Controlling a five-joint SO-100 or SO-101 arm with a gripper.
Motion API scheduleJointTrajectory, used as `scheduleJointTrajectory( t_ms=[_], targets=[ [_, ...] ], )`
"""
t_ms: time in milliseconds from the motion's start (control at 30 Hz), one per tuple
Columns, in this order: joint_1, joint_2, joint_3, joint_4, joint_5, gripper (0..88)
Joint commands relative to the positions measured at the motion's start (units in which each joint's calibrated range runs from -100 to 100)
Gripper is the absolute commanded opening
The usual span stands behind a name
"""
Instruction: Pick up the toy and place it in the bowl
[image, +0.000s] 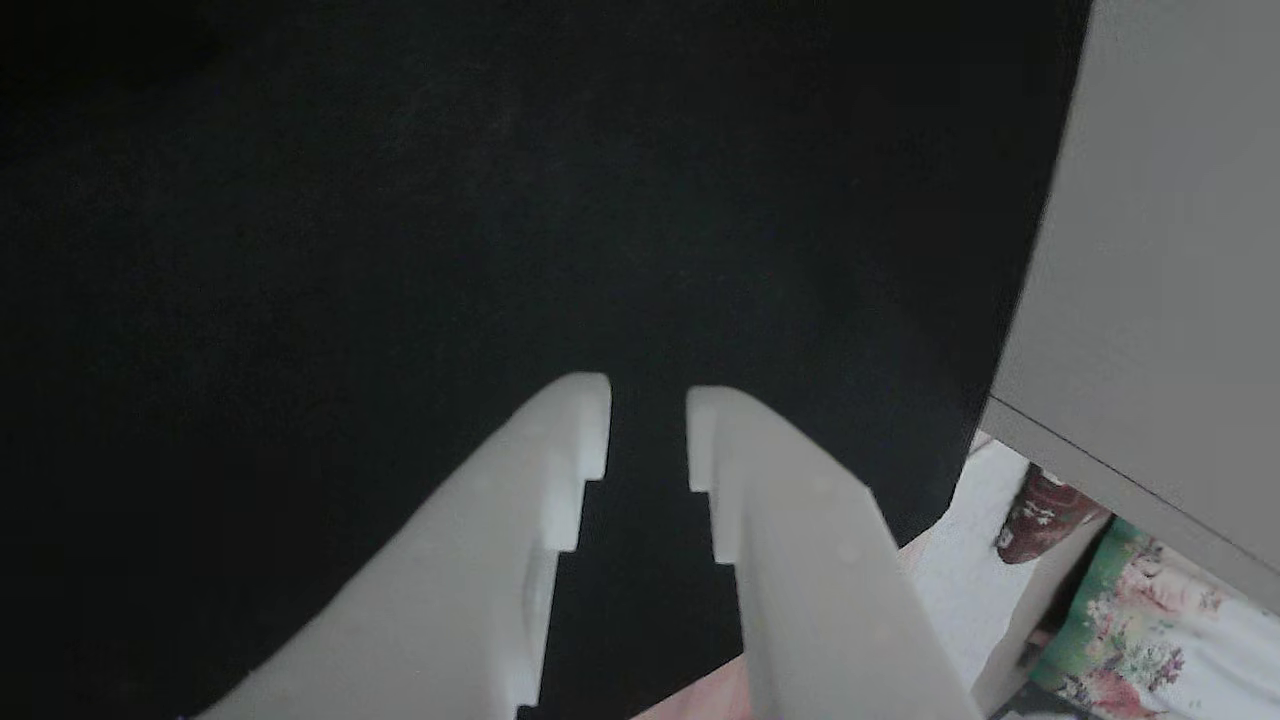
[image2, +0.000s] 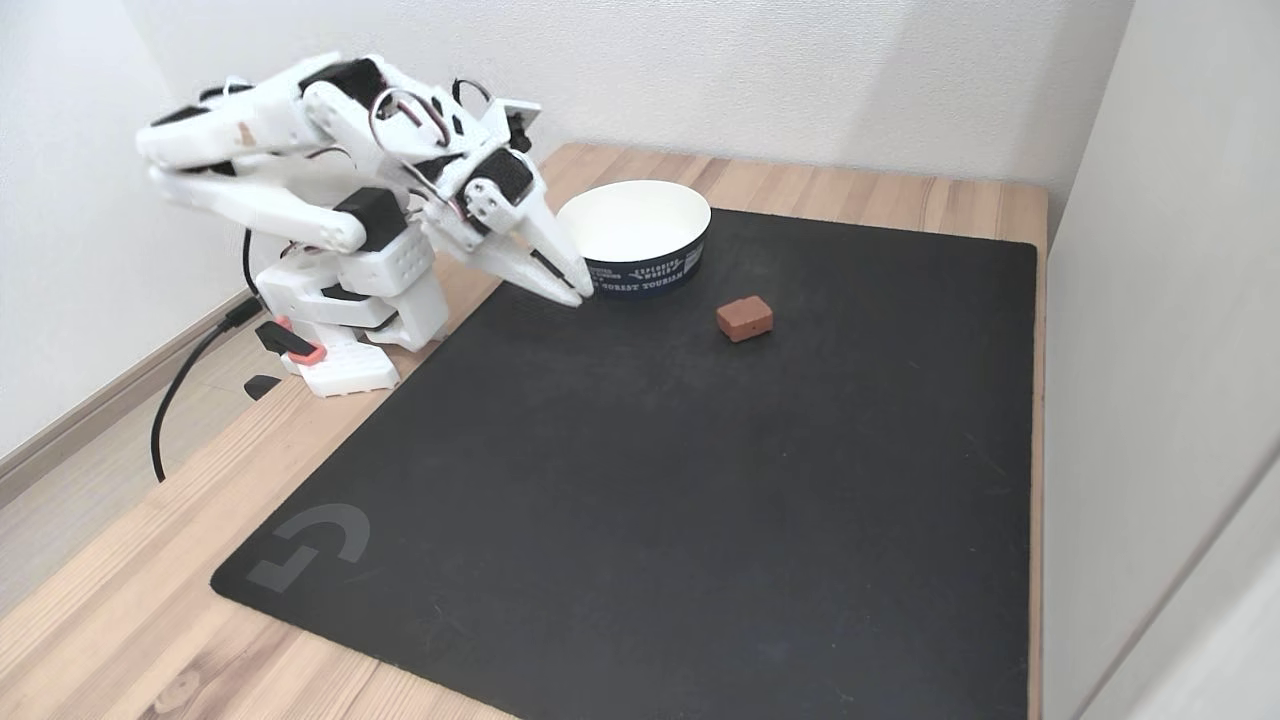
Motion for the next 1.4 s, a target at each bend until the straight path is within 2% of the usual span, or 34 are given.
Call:
scheduleJointTrajectory(
  t_ms=[0, 133, 333, 767, 1000, 1133, 1367],
  targets=[
    [-3.4, 12.5, -13.1, -0.4, -0.2, 2.2],
    [-6.3, 26.3, -25.7, -0.4, -0.2, 2.2],
    [-6.6, 37.8, -35.1, -2.3, -0.2, 2.2],
    [-12.7, 63.6, -59.4, -1.7, 0.3, 2.2],
    [-16.4, 82.2, -79.5, 4.1, 0.3, 2.2],
    [-17.2, 89.2, -86.8, 7.2, 0.3, 2.2],
    [-17.2, 91.3, -88.2, 7.9, 0.3, 2.2]
  ],
)
